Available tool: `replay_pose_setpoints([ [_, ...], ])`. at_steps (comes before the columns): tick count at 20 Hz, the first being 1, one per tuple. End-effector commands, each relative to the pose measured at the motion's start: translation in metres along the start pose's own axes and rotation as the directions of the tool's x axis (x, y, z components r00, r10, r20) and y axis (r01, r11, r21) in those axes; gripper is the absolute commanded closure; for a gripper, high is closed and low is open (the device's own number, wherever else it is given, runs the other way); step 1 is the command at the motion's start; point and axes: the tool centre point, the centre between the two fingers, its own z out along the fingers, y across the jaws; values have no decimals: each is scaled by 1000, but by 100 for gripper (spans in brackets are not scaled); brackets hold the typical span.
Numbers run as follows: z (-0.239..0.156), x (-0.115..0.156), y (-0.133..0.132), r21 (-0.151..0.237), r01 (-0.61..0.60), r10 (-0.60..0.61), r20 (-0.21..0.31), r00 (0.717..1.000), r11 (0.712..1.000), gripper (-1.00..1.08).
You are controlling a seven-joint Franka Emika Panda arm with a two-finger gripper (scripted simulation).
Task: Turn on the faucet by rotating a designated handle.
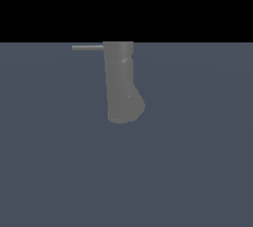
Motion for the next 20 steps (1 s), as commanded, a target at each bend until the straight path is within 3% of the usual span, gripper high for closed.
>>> replay_pose_setpoints([
  [1,0,0,0,0,0,0,0,1000,1000,108],
  [10,6,4,-10,1,-40,40,0,999,999,108],
  [20,26,21,-43,6,-178,178,1,984,984,108],
])
